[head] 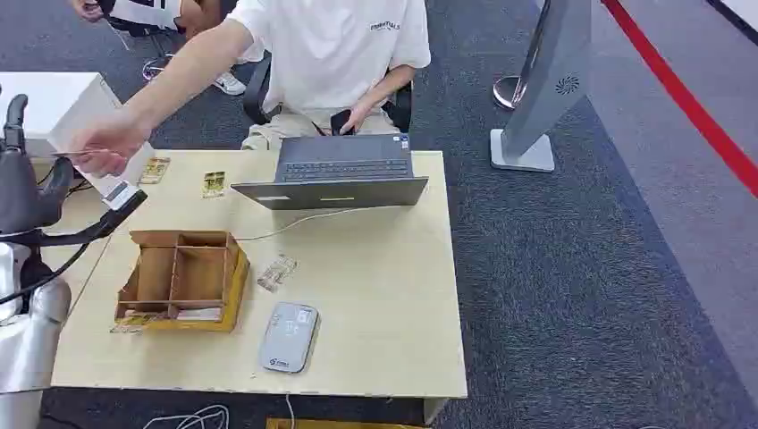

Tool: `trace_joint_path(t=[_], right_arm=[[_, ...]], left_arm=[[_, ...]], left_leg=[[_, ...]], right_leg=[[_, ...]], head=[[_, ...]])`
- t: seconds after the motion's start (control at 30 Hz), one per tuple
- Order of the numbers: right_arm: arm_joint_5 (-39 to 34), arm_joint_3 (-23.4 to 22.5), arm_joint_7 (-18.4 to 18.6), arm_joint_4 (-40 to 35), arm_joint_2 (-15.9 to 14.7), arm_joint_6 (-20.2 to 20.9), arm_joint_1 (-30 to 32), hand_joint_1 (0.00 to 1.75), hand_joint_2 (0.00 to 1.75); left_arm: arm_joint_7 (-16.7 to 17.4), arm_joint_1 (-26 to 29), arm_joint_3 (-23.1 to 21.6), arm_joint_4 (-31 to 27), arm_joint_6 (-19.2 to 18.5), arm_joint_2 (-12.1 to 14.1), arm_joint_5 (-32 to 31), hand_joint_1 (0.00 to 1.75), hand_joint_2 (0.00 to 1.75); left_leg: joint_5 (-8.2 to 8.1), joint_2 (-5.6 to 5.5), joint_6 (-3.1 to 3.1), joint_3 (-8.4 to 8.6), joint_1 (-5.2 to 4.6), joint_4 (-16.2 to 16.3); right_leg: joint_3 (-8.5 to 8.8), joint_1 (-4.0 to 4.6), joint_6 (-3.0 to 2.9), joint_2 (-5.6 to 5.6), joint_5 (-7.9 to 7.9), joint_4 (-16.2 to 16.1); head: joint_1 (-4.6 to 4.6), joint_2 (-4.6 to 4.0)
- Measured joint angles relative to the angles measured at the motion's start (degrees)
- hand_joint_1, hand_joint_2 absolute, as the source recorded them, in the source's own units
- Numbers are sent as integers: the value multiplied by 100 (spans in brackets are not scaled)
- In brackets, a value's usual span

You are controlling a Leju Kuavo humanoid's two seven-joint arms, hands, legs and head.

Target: Pass the card to the sensor for recognition and then transmit it.

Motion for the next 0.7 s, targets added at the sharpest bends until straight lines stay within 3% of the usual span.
trace_joint_path(t=[0.3,0.7], right_arm=[[22,18,24,24,-17,-2,0,0,175],[-2,18,35,31,-26,-20,1,0,175]], left_arm=[[13,-245,-267,356,-18,118,0,175,175],[20,-386,-444,520,-160,61,166,175,175]], left_leg=[[1,3,-3,-1,4,0],[2,4,-3,-2,4,0]], right_leg=[[-3,4,-3,5,2,0],[-5,5,-4,6,3,0]], head=[[-2,0],[-2,0]])
